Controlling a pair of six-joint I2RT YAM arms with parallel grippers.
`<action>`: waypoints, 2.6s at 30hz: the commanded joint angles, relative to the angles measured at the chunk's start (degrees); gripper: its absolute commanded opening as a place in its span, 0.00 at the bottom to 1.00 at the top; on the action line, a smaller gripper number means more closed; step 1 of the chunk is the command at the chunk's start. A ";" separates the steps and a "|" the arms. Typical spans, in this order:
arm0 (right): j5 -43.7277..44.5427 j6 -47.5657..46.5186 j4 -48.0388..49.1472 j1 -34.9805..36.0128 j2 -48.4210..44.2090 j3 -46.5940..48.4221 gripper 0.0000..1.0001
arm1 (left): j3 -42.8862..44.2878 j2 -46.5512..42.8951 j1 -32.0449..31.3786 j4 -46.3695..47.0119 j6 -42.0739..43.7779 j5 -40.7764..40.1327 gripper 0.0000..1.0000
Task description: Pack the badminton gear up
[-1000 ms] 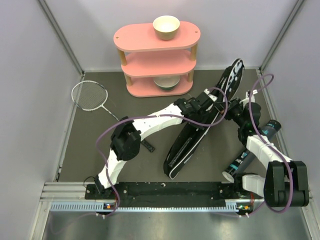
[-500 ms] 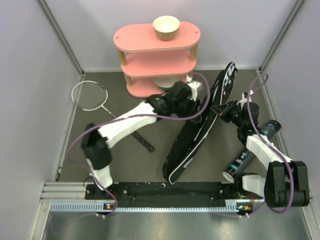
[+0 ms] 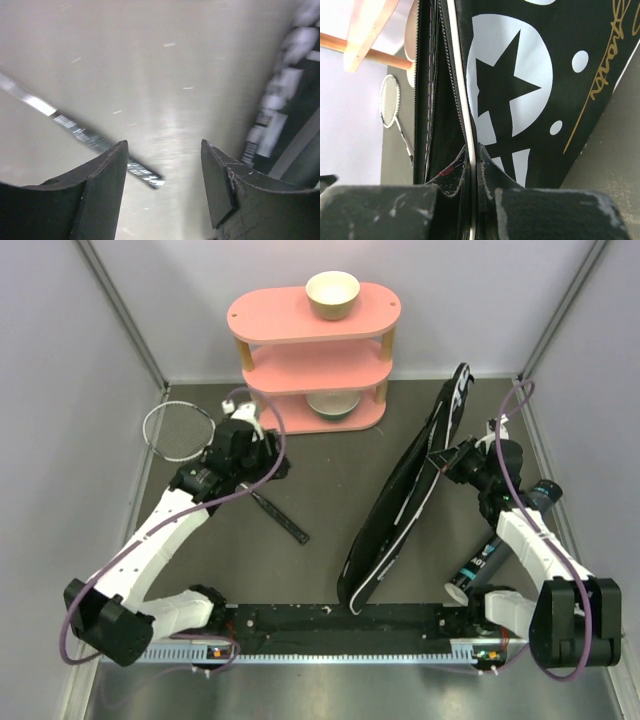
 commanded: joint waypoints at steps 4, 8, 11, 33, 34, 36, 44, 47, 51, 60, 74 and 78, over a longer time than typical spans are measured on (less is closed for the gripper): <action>0.67 -4.94 -1.68 0.26 -3.67 3.58 0.00 | -10.30 0.68 14.89 -5.47 -14.76 -18.41 0.80; 0.23 -5.38 -1.59 0.26 -3.93 3.14 0.00 | -5.30 14.20 22.10 -9.51 -19.88 -19.14 0.80; -0.12 -5.55 -1.50 0.26 -4.11 2.79 0.00 | 1.72 24.66 25.80 -13.09 -23.13 -14.22 0.76; -0.56 -6.35 -1.24 0.26 -3.93 2.35 0.00 | 27.59 53.50 28.70 -27.19 -38.52 -18.17 0.50; -0.56 -6.35 -1.24 0.26 -4.02 2.35 0.00 | 27.59 53.86 28.88 -26.92 -38.35 -18.08 0.50; -0.56 -6.44 -1.50 0.26 -4.28 2.43 0.00 | 28.55 55.26 29.14 -27.71 -38.43 -17.91 0.51; -0.21 -6.44 -1.76 0.26 -4.72 2.08 0.00 | 29.26 56.59 29.23 -27.62 -39.49 -17.29 0.33; -0.03 -6.44 -2.20 0.17 -5.08 2.17 0.00 | 28.20 56.15 29.23 -27.45 -39.58 -17.64 0.06; 0.49 -6.61 -3.17 0.26 -5.52 2.70 0.00 | 25.66 50.81 29.23 -26.14 -38.18 -18.87 0.00; 2.95 -7.75 -5.10 0.26 -3.59 5.42 0.00 | 13.18 25.06 28.62 -18.67 -28.16 -18.26 0.00; 4.54 -8.90 -6.86 0.26 -0.16 9.90 0.00 | -6.52 -20.20 28.62 7.26 -2.41 11.35 0.00; 4.97 -9.25 -7.39 0.26 0.55 10.96 0.00 | -2.66 -22.95 28.27 5.96 -0.47 12.07 0.00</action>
